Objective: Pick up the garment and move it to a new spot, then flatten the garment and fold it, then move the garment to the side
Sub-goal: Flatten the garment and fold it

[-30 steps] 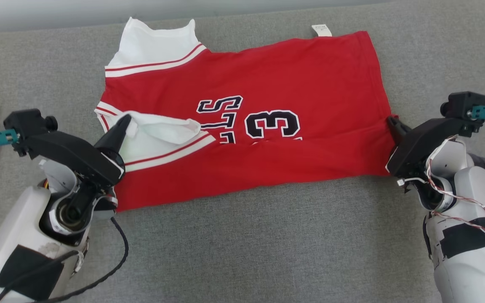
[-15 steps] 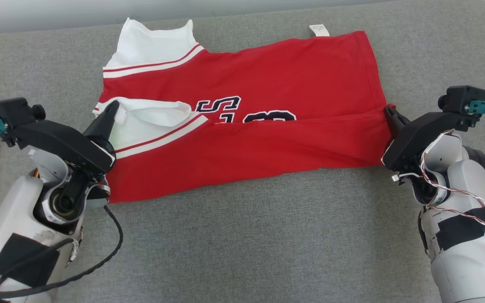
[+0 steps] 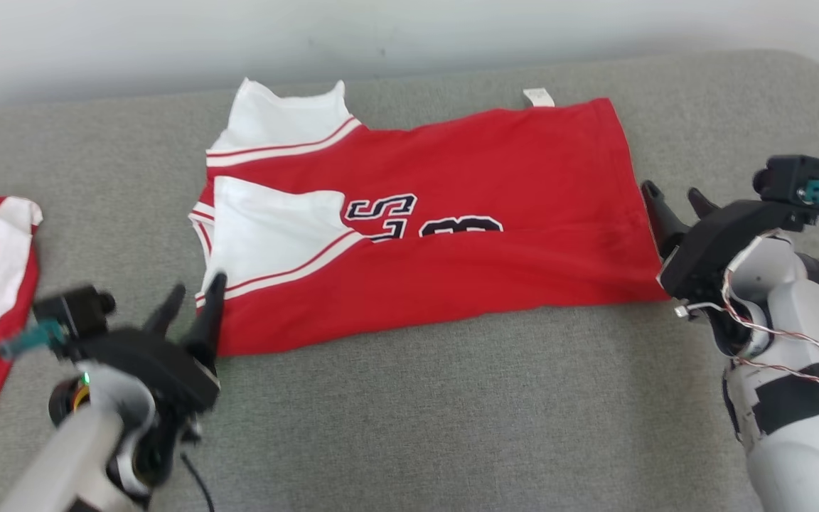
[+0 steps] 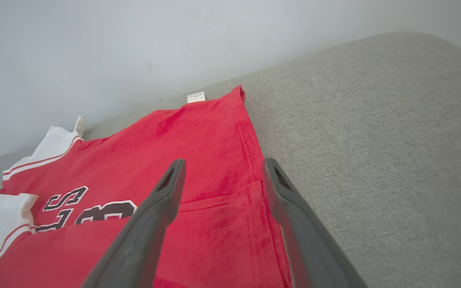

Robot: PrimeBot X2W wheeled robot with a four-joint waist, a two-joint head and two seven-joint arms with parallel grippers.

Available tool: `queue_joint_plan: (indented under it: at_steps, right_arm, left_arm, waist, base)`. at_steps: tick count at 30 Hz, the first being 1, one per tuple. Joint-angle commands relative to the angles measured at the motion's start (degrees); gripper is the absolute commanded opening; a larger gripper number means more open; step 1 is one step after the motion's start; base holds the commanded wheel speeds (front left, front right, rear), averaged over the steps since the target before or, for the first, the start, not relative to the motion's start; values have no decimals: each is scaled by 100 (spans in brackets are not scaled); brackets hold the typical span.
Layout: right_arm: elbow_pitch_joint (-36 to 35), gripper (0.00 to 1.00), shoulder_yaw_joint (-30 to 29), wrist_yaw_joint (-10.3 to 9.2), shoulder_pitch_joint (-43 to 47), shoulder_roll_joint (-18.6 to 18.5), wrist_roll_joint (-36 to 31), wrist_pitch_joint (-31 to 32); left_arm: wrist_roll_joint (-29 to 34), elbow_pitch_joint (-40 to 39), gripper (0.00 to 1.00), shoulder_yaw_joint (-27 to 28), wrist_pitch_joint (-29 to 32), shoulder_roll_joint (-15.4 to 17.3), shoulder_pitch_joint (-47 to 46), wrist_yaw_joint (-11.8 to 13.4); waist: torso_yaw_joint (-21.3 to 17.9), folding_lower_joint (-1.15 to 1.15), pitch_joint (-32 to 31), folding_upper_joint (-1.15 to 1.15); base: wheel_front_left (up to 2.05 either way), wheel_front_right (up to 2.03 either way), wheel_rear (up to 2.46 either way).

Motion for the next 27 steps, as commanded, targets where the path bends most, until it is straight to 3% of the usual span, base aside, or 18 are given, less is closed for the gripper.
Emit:
queue_joint_plan:
  at_steps: [1, 9, 16, 21, 27]
  right_arm:
    - [-56, 100, 4, -13, 127, -93, 23, 46]
    - [-77, 100, -390, -13, 672, -418, -453, 653]
    - [-112, 100, -824, -13, 782, -193, -807, 843]
    - [-173, 100, -1005, -13, 636, 16, -1109, 1001]
    - [-223, 100, -1148, -13, 564, 107, -1491, 1282]
  left_arm:
    - [212, -67, 100, -74, -154, 56, 215, 76]
    - [976, -380, 100, -629, -653, -65, 966, 757]
    - [1397, -307, 100, -804, -810, -206, 683, 1203]
    - [1657, -188, 100, -955, -597, -184, 220, 1377]
    - [1872, 1, 100, -1245, 148, -62, -132, 1571]
  waist:
    - [108, 1, -223, 0]
    - [367, 1, -374, 0]
    - [437, 1, -290, 0]
    - [427, 1, -200, 0]
    - [406, 1, -85, 0]
  base:
    - [0, 0, 0]
    - [0, 0, 0]
    - [0, 0, 0]
    - [0, 0, 0]
    - [0, 0, 0]
